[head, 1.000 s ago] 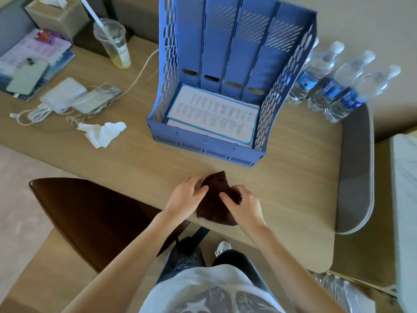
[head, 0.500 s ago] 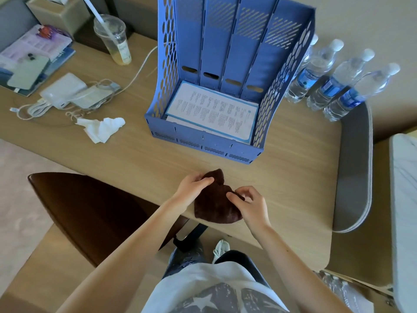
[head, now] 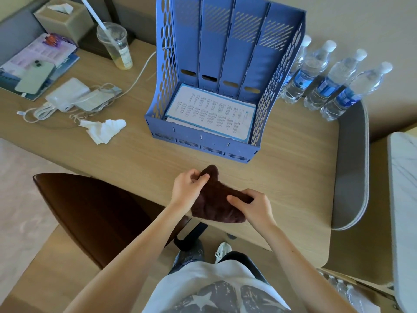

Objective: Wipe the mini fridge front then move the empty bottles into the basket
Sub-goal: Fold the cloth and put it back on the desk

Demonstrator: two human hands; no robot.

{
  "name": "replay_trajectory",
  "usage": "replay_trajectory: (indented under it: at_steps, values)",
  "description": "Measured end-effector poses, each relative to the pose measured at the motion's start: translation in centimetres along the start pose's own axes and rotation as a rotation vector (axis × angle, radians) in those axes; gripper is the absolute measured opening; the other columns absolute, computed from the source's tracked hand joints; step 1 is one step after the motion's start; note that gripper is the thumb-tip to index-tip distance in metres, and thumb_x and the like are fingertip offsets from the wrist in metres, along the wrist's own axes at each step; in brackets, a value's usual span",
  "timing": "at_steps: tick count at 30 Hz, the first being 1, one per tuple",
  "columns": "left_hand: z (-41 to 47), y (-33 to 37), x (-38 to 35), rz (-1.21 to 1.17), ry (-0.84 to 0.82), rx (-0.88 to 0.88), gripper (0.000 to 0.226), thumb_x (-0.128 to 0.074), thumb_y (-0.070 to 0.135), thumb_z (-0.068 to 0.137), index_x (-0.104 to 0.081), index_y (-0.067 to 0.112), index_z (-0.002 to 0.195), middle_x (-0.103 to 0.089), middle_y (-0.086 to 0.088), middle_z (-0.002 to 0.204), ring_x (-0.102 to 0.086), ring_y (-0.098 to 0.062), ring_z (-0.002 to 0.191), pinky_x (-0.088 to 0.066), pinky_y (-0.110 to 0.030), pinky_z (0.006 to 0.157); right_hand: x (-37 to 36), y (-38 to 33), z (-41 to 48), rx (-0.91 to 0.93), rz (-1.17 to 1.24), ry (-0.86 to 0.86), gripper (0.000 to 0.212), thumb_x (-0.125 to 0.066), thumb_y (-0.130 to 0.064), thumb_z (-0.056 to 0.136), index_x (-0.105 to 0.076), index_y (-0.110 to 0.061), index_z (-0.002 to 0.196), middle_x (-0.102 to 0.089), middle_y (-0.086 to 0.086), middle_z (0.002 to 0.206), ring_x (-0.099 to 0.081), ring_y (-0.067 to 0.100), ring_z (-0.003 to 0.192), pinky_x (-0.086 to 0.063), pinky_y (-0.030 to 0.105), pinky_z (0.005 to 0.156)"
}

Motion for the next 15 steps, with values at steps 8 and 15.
replay_trajectory:
  at_steps: [8,15]
  values:
    - [1.5,0.4,-0.8,0.238,-0.022,-0.050,0.038,-0.065,0.038,0.092,-0.052,0.012,0.116,-0.055,0.000,0.112,-0.052,-0.014,0.096,-0.036,-0.019,0.067,0.8,0.8,2.0,0.063,-0.303,0.085,0.029,-0.076,-0.047,0.082,-0.070,-0.019,0.085,-0.055,0.000,0.104,-0.049,0.017,0.100,-0.046,0.029,0.084]
    - [2.3,-1.6,-2.1,0.100,-0.301,0.187,0.026,-0.067,0.043,0.090,-0.053,0.026,0.076,-0.056,0.009,0.080,-0.054,-0.006,0.073,-0.040,-0.022,0.062,0.1,0.2,3.4,0.015,-0.086,-0.066,0.021,-0.055,-0.032,0.099,-0.068,-0.033,0.083,-0.068,-0.011,0.081,-0.057,-0.001,0.068,-0.042,0.011,0.058]
Point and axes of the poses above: each hand's wrist, its own z-axis towards the middle knuckle, its own x-axis out of the back of the hand, y = z × x, the point moved 7 cm from there along z, towards the middle knuckle
